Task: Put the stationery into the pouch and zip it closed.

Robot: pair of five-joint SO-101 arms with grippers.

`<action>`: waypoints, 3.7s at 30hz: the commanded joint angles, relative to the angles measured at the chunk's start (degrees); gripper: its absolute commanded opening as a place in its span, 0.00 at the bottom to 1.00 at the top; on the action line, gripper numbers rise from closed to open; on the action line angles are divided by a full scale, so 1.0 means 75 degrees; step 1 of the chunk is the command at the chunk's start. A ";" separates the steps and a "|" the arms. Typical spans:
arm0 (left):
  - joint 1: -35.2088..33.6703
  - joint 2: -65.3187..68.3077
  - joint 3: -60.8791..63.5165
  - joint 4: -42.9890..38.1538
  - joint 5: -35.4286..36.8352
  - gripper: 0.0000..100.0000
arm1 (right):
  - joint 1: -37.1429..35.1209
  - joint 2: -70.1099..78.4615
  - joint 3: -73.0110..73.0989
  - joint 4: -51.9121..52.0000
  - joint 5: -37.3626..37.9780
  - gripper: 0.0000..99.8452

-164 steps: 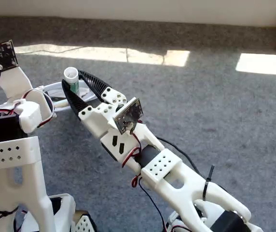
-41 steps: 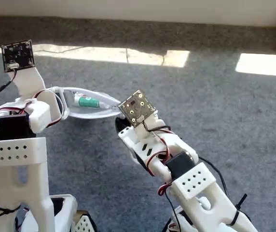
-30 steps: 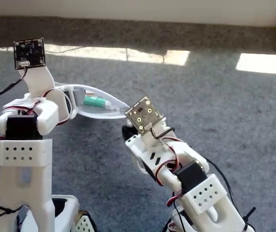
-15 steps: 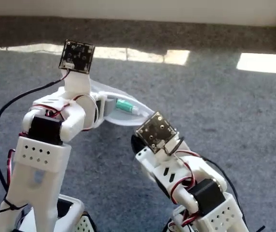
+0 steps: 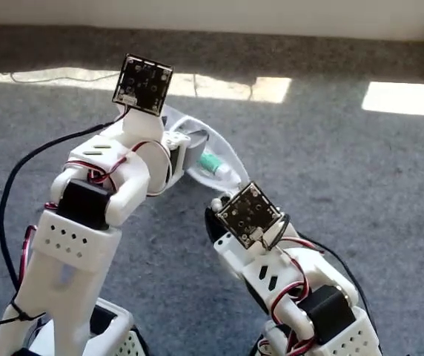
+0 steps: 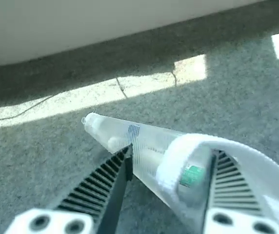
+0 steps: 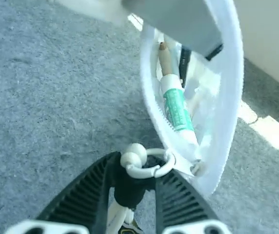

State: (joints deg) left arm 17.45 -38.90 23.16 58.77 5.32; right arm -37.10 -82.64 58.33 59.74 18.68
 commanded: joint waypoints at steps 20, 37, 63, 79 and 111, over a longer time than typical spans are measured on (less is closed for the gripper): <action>0.1319 -0.0158 0.1166 -0.2168 0.0012 0.25 | 0.0053 -0.0147 -0.0498 0.0826 0.0481 0.01; 0.0053 -0.1870 0.1143 -0.0844 0.0375 0.31 | 0.0815 -0.0147 -0.0627 0.0768 0.0457 0.01; 0.1483 -0.1916 0.2538 -0.0176 -0.3364 0.31 | 0.2292 -0.0147 -0.1436 0.0979 0.0422 0.01; 0.2256 -0.1928 0.4085 -0.2837 -0.3223 0.30 | 0.2292 -0.1026 -0.1412 0.0979 0.0422 0.01; 0.2491 -0.1858 0.4226 -0.3974 -0.2333 0.30 | 0.2256 -0.1131 -0.1377 0.0990 0.0469 0.01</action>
State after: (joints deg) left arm 33.54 -52.09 54.64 30.29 -12.97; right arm -20.31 -90.29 51.21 67.12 21.67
